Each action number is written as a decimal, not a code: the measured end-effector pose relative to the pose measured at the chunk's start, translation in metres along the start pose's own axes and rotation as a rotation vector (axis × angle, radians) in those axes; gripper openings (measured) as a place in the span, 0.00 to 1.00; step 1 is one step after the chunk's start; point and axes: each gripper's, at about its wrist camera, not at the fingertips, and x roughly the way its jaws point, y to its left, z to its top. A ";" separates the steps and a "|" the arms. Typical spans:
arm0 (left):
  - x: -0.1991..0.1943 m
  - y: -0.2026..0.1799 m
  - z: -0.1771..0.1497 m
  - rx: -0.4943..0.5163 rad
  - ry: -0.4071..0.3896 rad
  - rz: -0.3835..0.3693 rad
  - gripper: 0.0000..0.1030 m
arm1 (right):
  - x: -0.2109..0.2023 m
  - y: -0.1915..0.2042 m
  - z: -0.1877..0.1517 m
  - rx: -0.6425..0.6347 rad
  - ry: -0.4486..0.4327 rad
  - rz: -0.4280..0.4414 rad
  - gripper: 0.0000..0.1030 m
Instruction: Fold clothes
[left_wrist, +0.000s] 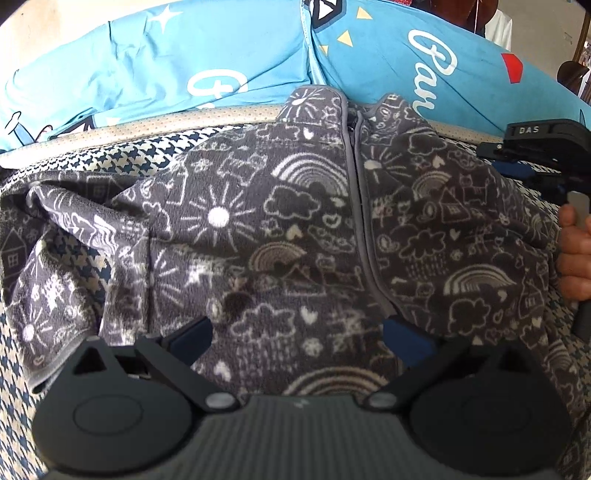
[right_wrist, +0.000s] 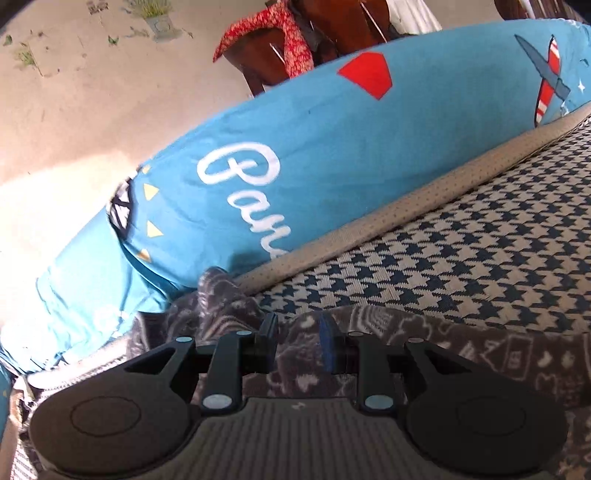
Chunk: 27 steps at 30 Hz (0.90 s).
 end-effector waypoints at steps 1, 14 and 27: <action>0.000 0.001 0.000 -0.006 0.004 -0.003 1.00 | 0.004 0.001 -0.001 -0.002 0.001 -0.002 0.24; 0.005 0.008 0.000 -0.055 0.029 -0.006 1.00 | 0.041 0.029 -0.022 -0.176 0.028 -0.111 0.32; 0.006 0.009 0.002 -0.064 0.022 0.012 1.00 | 0.035 0.022 -0.013 -0.140 -0.085 -0.159 0.09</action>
